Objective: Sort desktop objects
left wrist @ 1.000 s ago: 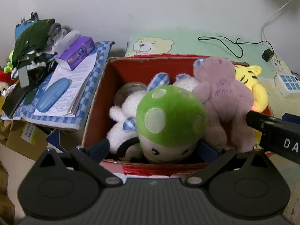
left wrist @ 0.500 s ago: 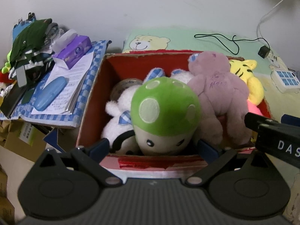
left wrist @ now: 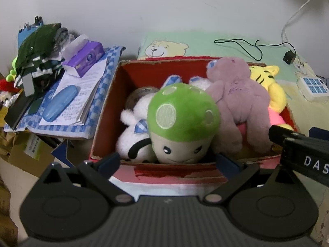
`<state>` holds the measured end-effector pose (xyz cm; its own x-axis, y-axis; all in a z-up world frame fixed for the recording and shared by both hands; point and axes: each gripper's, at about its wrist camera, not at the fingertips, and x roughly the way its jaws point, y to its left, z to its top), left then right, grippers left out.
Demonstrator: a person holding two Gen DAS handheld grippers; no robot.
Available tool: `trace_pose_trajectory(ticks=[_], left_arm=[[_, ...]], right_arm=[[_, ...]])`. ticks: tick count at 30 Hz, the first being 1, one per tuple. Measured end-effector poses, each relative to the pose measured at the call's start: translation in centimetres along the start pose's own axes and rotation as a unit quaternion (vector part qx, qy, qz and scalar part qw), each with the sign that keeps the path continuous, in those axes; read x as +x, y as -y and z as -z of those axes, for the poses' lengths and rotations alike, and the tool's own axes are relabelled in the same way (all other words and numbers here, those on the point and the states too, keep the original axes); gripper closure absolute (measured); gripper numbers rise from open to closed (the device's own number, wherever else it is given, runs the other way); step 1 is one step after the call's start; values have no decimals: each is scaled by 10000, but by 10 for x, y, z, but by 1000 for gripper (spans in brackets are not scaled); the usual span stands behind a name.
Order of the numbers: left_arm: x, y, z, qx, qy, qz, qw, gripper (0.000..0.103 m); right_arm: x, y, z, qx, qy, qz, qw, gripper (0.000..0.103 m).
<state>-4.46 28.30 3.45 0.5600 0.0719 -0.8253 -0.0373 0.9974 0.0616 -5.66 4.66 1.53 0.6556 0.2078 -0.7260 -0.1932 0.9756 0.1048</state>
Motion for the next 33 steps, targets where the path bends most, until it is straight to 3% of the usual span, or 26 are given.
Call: trace_pose_trajectory(ticks=[11, 21, 27, 33], left_arm=[[-24, 51, -3, 612, 281, 359, 9971, 3], [-28, 103, 3, 1073, 253, 689, 9915, 2], [-28, 108, 9, 1013, 48, 694, 9924, 2], [-27, 87, 20, 766, -142, 575, 9953, 2]], right_arm=[[-27, 41, 2, 640, 335, 439, 9964, 23], [-43, 85, 17, 927, 360, 909, 9909, 23], [-43, 90, 22, 904, 157, 687, 9934, 23], [-43, 74, 23, 651, 51, 354, 9972, 23]])
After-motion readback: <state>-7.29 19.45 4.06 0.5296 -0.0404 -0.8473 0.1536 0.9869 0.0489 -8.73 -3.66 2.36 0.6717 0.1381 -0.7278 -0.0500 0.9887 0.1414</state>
